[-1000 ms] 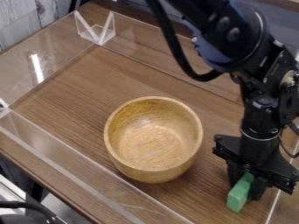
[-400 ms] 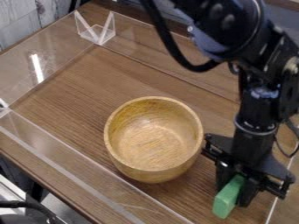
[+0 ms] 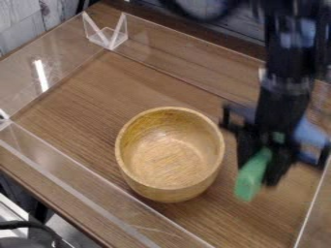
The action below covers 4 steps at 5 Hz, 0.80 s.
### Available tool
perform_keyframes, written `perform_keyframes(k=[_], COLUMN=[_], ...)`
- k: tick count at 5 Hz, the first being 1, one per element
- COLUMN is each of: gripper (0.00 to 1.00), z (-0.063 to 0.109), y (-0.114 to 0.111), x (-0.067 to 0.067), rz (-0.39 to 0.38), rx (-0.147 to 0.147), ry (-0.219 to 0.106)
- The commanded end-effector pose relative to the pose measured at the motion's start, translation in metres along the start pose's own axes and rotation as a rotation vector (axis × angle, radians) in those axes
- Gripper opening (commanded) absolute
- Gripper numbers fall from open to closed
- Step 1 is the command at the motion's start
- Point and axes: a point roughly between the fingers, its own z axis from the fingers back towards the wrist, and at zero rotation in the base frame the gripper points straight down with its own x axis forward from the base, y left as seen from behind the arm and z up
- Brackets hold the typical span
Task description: Put the green block in the brown bowl
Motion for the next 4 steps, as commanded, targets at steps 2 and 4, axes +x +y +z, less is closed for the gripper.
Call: perform_keyframes(k=[2, 4], gripper=[0.00, 0.00], z=[0.072, 0.056], y=[0.021, 0.000], x=[0.004, -0.007], rz=[0.060, 0.024], rx=[-0.019, -0.019], ry=[-0.115, -0.126])
